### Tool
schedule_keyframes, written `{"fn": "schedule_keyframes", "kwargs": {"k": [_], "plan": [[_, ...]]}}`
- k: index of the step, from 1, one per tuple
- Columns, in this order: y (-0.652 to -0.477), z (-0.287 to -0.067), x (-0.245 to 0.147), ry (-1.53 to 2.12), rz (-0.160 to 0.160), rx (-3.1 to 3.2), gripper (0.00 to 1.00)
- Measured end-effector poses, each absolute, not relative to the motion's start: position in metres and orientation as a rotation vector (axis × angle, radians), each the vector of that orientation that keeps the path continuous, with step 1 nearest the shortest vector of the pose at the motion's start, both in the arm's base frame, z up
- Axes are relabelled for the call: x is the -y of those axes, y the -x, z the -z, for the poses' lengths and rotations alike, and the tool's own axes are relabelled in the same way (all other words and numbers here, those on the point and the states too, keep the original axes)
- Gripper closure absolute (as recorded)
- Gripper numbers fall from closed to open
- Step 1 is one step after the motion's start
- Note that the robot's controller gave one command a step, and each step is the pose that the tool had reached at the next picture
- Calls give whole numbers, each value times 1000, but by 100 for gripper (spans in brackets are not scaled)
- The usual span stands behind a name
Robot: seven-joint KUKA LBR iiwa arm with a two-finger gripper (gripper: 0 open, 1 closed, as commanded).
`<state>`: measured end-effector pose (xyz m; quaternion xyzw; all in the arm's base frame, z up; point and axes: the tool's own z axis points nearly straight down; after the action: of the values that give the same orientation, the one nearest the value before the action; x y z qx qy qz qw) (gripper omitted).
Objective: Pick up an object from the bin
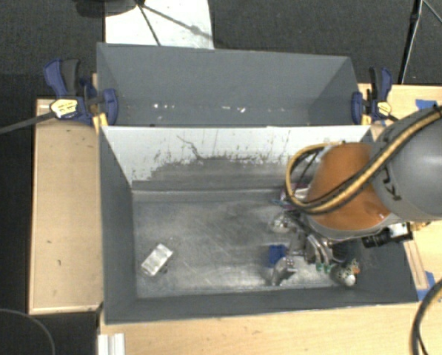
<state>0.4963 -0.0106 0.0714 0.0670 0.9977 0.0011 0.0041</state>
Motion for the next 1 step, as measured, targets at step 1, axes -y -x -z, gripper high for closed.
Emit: {"fn": "schedule_keyframes", "kwargs": {"k": [1], "plan": [[-497, -101, -11, -398, -3, -3111, 0]]}}
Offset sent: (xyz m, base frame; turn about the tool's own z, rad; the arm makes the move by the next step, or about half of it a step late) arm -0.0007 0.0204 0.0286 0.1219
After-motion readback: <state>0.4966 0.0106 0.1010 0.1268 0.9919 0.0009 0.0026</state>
